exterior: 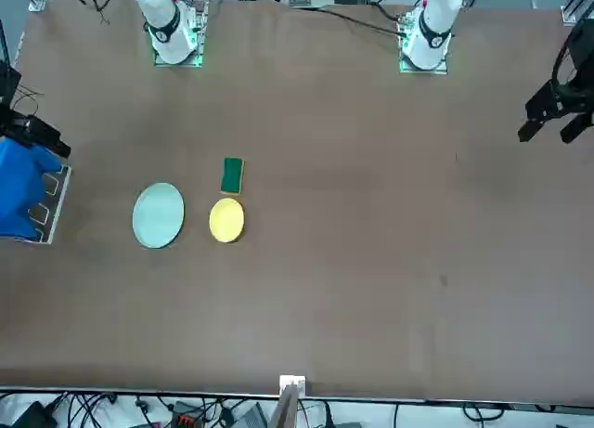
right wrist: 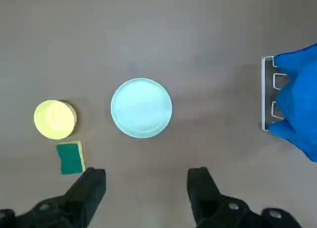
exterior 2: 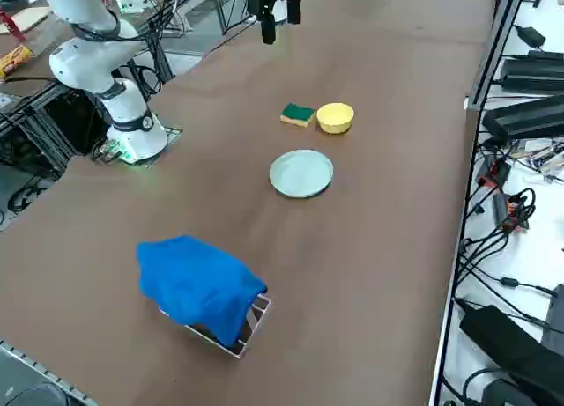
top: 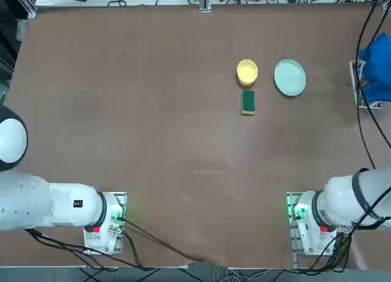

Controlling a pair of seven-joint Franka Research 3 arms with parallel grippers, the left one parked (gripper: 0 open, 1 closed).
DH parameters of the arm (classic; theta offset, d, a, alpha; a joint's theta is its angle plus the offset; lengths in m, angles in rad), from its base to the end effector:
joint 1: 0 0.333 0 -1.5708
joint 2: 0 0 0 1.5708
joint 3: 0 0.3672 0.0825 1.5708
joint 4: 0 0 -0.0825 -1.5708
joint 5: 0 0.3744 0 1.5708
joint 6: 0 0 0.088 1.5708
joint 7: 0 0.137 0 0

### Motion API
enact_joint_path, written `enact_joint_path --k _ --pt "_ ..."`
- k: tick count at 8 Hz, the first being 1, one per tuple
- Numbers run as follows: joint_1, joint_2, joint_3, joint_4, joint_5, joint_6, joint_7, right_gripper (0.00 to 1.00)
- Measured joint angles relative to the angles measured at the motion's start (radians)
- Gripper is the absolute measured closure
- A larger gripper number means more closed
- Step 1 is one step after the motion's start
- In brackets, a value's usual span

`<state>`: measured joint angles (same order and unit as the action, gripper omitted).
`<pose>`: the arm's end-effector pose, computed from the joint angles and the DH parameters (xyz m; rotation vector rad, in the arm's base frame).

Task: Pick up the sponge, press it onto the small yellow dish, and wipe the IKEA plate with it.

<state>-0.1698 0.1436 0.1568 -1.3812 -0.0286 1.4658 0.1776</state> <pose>0.5834 -0.0196 0.6432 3.1149 -0.3027 -0.0886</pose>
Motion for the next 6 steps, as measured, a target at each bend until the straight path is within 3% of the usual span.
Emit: enact_joint_path --k 6 --pt "0.0 0.004 0.008 -0.006 0.0 -0.043 -0.002 0.0"
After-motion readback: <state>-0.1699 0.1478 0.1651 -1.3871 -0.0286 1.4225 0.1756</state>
